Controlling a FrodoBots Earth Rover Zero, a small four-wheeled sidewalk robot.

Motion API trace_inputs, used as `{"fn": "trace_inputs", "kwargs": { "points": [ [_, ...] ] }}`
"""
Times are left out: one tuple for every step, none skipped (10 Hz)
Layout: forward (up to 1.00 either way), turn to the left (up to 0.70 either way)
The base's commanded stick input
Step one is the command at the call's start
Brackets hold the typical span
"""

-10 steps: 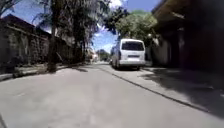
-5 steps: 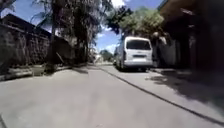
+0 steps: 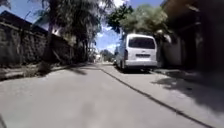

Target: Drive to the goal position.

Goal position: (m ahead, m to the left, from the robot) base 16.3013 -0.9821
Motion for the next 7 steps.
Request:
{"fn": "trace_inputs", "kwargs": {
  "points": [
    [1.0,0.22],
    [1.0,0.08],
    [1.0,0.04],
    [1.0,0.09],
    [1.0,0.18],
    [1.0,0.29],
    [1.0,0.13]
  ]
}}
